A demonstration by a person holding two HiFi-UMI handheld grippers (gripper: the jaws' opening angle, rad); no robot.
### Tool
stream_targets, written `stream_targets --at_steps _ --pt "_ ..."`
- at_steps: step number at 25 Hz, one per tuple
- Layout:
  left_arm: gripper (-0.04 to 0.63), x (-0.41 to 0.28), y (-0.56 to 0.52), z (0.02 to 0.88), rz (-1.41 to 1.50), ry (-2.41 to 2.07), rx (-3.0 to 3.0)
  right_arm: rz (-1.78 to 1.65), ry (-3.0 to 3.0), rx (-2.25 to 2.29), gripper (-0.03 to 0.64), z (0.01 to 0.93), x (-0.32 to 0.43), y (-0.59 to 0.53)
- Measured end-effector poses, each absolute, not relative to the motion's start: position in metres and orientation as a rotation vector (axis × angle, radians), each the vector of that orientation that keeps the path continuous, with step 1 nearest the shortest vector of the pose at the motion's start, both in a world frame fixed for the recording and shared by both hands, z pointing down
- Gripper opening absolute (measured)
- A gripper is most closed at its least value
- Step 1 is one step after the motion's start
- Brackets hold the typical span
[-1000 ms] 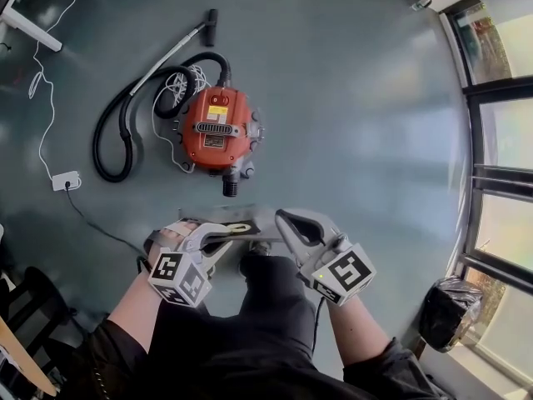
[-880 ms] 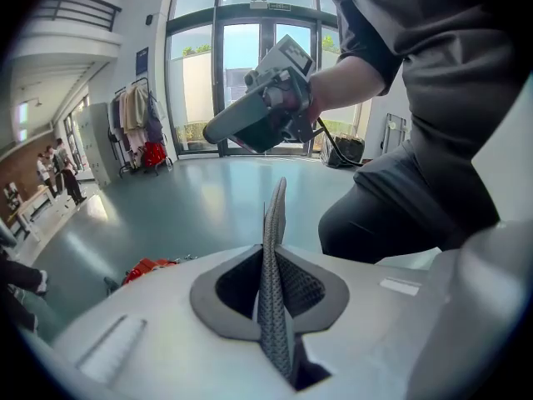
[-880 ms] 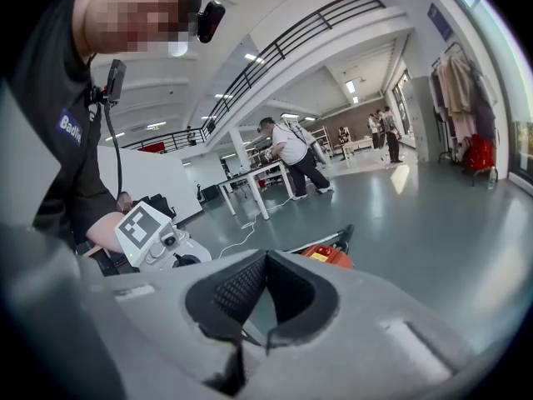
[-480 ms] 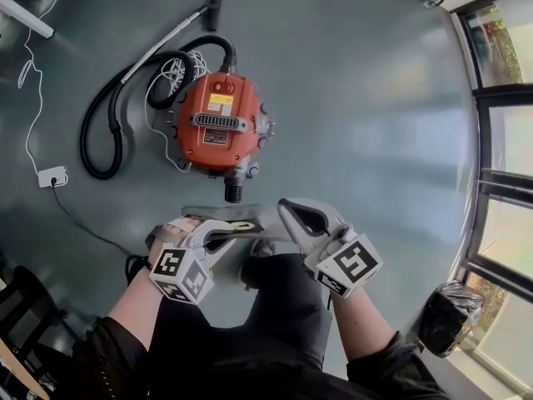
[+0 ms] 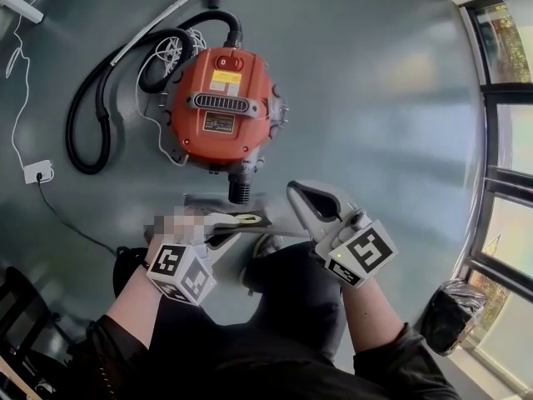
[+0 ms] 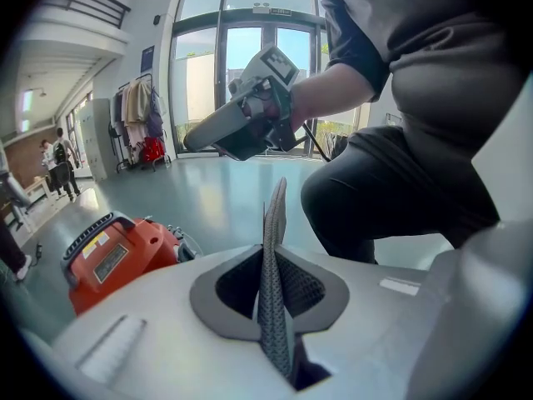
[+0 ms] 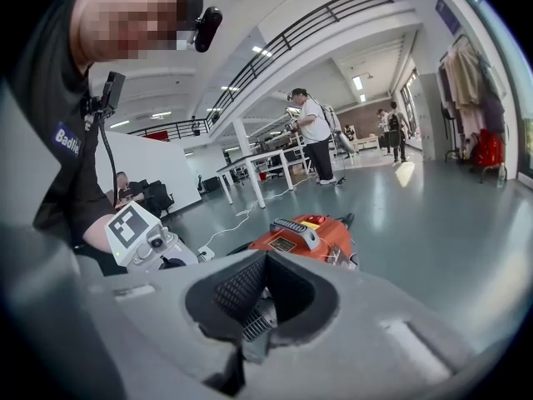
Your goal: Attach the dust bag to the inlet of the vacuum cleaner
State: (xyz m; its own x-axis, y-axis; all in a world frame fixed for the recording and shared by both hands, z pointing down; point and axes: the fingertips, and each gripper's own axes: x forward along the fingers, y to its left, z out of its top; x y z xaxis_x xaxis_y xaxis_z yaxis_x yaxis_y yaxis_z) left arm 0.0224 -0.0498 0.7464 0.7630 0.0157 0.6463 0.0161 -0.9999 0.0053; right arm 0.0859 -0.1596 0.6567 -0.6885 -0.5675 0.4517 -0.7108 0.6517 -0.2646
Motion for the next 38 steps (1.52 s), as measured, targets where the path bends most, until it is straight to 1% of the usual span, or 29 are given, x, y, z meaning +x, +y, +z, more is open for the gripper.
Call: stream_targets --at_steps 10,17,26,30,32,33,38 --pt "0.041 0.024 -0.053 0.785 -1.045 -0.062 -2.904 0.493 -2.583 1.059 -0.008 0.685 0.088 -0.178" --pt "0.041 0.022 -0.067 0.801 -1.084 -0.011 -2.865 0.425 -2.606 1.076 -0.008 0.708 0.086 -0.191" --pt "0.048 0.019 -0.079 0.811 -1.091 0.057 -2.85 0.298 -2.694 1.032 -0.008 0.706 0.074 -0.206" --pt "0.051 0.019 -0.08 0.812 -1.097 0.063 -2.84 0.203 -2.712 0.931 -0.006 0.705 0.059 -0.215" --pt "0.054 0.018 -0.081 0.812 -1.099 0.062 -2.834 0.155 -2.697 0.852 0.065 0.711 0.052 -0.22" --pt "0.055 0.017 -0.081 0.812 -1.1 0.061 -2.832 0.139 -2.689 0.827 0.081 0.713 0.05 -0.223" --pt "0.058 0.016 -0.083 0.81 -1.112 0.065 -2.822 0.037 -2.655 0.821 0.117 0.713 0.045 -0.256"
